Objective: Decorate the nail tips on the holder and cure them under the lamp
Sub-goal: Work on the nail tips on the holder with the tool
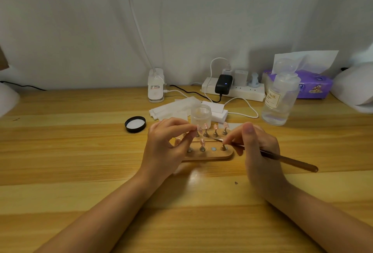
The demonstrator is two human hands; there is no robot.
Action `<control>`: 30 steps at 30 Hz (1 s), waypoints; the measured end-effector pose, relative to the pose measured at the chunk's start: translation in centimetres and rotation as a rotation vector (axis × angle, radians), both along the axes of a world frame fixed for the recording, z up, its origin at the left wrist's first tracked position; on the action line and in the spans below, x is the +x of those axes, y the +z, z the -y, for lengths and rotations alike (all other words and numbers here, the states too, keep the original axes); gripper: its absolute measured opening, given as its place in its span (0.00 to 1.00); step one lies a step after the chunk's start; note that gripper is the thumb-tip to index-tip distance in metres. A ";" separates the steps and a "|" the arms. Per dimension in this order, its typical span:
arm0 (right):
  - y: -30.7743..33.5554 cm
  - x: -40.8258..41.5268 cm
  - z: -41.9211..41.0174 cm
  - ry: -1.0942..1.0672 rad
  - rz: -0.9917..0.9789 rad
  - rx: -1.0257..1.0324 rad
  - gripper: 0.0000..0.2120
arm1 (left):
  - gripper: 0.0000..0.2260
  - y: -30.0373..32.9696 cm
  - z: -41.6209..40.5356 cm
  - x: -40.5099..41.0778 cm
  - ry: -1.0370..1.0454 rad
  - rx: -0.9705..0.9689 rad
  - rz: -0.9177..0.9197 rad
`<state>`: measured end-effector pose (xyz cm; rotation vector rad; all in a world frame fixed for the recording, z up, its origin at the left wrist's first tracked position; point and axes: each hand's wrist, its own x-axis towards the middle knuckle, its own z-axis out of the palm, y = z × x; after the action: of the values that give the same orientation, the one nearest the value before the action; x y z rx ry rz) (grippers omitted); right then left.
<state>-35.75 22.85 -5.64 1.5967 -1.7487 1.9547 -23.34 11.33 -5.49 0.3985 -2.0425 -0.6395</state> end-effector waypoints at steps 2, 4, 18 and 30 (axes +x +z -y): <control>0.1 -0.1 -0.1 -0.005 0.017 0.032 0.22 | 0.07 0.1 0.0 0.0 -0.024 0.021 -0.027; 0.3 -0.1 -0.2 0.000 0.029 0.075 0.16 | 0.07 0.2 0.1 0.1 -0.050 0.037 -0.051; -0.3 -0.3 0.3 -0.064 -0.437 -0.002 0.22 | 0.07 0.2 0.1 0.1 -0.078 0.103 -0.068; -0.5 -0.4 0.4 -0.062 -0.321 -0.032 0.22 | 0.08 0.3 -0.1 0.2 -0.060 0.115 -0.052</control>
<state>-36.10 22.49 -6.10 1.7095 -1.6108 1.5842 -23.18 11.39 -5.17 0.3847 -1.9805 -0.7991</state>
